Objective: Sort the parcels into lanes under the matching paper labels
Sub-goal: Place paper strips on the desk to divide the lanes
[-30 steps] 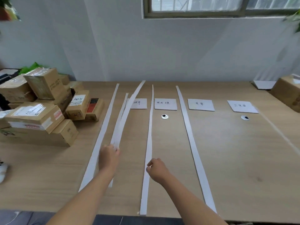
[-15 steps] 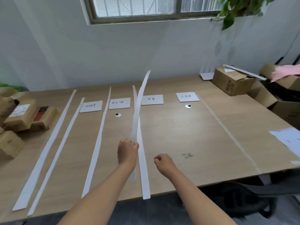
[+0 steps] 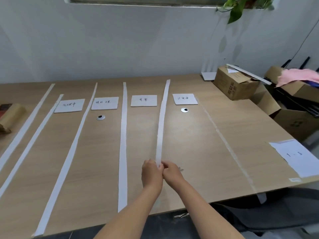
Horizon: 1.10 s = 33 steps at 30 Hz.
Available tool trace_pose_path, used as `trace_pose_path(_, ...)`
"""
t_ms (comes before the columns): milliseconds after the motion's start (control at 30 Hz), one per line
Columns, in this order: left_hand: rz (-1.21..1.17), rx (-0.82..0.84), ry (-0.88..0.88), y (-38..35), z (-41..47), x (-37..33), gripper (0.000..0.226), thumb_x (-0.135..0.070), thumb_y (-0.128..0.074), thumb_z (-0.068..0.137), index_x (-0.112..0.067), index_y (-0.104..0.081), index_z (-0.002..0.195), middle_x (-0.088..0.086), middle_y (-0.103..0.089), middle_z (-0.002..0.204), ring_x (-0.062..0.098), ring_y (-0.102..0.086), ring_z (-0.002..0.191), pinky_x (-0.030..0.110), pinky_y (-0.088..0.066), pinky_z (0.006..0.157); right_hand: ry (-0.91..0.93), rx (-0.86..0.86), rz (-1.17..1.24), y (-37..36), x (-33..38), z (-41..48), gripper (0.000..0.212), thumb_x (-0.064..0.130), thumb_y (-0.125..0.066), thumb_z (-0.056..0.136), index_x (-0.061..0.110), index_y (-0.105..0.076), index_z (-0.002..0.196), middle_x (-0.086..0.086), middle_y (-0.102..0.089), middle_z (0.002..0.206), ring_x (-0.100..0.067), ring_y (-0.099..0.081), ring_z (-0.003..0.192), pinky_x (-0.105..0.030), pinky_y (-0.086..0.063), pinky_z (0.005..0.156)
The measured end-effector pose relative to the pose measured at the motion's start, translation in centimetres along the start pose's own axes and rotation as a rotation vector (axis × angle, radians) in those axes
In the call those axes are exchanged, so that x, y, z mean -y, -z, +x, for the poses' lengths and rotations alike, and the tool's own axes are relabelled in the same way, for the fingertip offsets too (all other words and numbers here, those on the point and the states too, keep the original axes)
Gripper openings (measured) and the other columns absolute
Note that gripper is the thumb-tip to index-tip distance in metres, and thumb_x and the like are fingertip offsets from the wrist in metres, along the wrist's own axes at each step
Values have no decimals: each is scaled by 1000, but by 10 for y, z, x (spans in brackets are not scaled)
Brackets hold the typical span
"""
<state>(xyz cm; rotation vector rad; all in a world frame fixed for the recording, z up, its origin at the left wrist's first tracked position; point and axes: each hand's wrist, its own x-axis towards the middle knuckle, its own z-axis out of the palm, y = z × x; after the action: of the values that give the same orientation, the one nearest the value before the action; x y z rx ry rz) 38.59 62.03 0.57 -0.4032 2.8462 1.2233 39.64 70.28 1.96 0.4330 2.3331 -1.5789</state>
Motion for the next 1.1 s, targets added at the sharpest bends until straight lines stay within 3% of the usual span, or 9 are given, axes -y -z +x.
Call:
trace_pose_path(100, 1, 35, 65, -33, 10, 7, 23, -24, -61, 93, -8, -58, 77, 7, -60, 88, 18, -55, 72, 25, -39, 56, -72, -19, 12, 13, -9, 19, 46, 4, -51, 86, 27, -56, 125, 0, -60, 87, -17, -59, 86, -29, -47, 82)
trace_pose_path(167, 5, 65, 117, -55, 13, 13, 24, -21, -60, 92, -13, -51, 71, 7, -60, 85, 18, -52, 69, 26, -39, 56, -133, 32, -23, 22, -21, 28, 57, 4, -52, 86, 6, -45, 143, -5, -58, 91, -19, -58, 87, -34, -49, 88)
trace_pose_path(333, 36, 169, 165, -92, 16, 13, 19, -26, -63, 87, -8, -59, 82, 1, -57, 87, 25, -59, 79, 30, -38, 59, -244, 124, -140, 52, -48, 57, 56, 4, -49, 77, -14, -48, 130, -7, -57, 84, -18, -51, 78, -30, -45, 72)
trace_pose_path(467, 27, 248, 173, -106, 9, 9, 22, -30, -64, 89, -14, -49, 88, -1, -50, 96, 21, -55, 85, 30, -37, 63, -241, 183, -218, 70, -57, 84, 50, -6, -35, 82, 0, -66, 121, 9, -51, 68, -5, -48, 61, -11, -38, 54)
trace_pose_path(600, 186, 296, 74, -122, 8, 13, 21, -31, -59, 92, -16, -50, 102, 0, -45, 105, 20, -56, 89, 33, -47, 70, -244, 205, -301, 86, -69, 105, 24, 0, -40, 82, 1, -60, 95, -5, -56, 86, -18, -50, 76, -25, -41, 65)
trace_pose_path(767, 297, 240, 103, -136, 12, 0, 31, -37, -56, 93, -13, -46, 109, 3, -45, 110, 23, -55, 98, 33, -47, 74, -207, 283, -380, 105, -79, 122, 47, 9, -39, 72, -9, -58, 111, -10, -52, 91, -21, -43, 79, -29, -35, 69)
trace_pose_path(867, 354, 239, 115, -149, 16, -12, 31, -39, -51, 96, -13, -44, 112, 4, -46, 113, 22, -52, 105, 32, -46, 76, -157, 371, -390, 115, -75, 128, 61, 21, -36, 62, 1, -60, 113, -6, -49, 93, -21, -44, 80, -24, -39, 66)
trace_pose_path(1000, 338, 218, 171, -160, 19, -20, 27, -33, -53, 97, -13, -43, 111, 4, -45, 113, 22, -51, 107, 33, -47, 79, -68, 469, -387, 121, -72, 131, 60, 20, -38, 72, 12, -58, 128, -3, -47, 93, -18, -44, 81, -16, -36, 63)
trace_pose_path(1100, 304, 203, 180, -165, 22, -24, 26, -30, -54, 96, -12, -45, 112, 5, -46, 114, 23, -51, 107, 36, -48, 82, -77, 477, -372, 126, -71, 133, 35, 6, -40, 86, 17, -60, 113, 5, -42, 79, -5, -41, 66, -10, -33, 53)
